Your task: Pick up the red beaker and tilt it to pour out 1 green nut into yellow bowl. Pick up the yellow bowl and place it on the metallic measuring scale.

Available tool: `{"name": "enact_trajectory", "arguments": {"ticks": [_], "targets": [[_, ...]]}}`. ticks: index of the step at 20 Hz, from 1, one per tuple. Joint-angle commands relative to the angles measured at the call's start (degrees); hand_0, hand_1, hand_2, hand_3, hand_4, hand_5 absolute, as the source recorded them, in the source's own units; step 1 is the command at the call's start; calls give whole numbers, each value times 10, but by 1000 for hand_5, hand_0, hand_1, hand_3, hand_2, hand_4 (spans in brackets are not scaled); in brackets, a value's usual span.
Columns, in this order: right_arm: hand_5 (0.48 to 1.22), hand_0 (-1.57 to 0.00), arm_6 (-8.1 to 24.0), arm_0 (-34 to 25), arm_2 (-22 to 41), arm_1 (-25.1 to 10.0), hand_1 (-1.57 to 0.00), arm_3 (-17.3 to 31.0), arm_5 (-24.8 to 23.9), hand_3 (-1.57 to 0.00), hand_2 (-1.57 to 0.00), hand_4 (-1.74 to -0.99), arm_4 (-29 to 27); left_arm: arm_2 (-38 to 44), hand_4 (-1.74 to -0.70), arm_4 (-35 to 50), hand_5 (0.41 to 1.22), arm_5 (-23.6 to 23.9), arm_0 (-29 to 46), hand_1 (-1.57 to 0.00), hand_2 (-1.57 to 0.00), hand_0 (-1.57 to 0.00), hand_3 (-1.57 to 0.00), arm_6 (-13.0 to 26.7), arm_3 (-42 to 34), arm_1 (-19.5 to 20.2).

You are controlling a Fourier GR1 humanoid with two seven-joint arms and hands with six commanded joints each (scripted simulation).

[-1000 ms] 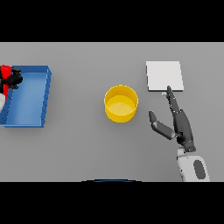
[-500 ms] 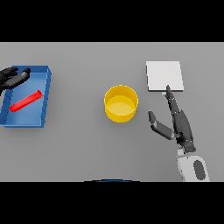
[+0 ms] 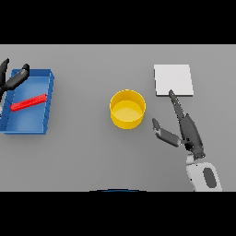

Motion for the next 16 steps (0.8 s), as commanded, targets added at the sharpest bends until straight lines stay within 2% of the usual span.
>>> {"name": "enact_trajectory", "arguments": {"ticks": [1,2,5,6,8,11,16], "targets": [[717,1,3,-9,13,-9,1,0,17,1,1,-1137,9,-1,-713,-2,685,5,0,-24,-23,-27,-19,-1,-1,-3],[728,1,0,-26,20,-28,1,11,29,1,1,-1153,25,-1,-710,-2,689,3,0,-19,-18,-22,-15,0,-1,0],[708,1,31,-90,60,-90,1,26,71,1,1,-1204,101,3,-719,7,670,1,-2,-9,-9,-11,-7,-9,-5,-8],[704,1,31,-110,79,-112,1,27,87,1,1,-1216,132,5,-720,9,667,1,0,-7,-7,-8,-6,-12,-3,-6],[701,1,21,-161,114,-139,1,47,115,1,1,-1222,178,6,-719,13,665,-1,6,-4,-4,-5,-3,-17,-7,-4],[703,1,-14,-214,170,-166,1,76,143,1,1,-1228,242,5,-712,13,672,-4,10,-2,-2,-2,-1,-19,-14,0],[705,1,-50,-294,231,-182,1,133,194,1,1,-1212,293,9,-719,19,684,-6,10,0,0,0,0,-20,-5,-6]]}}
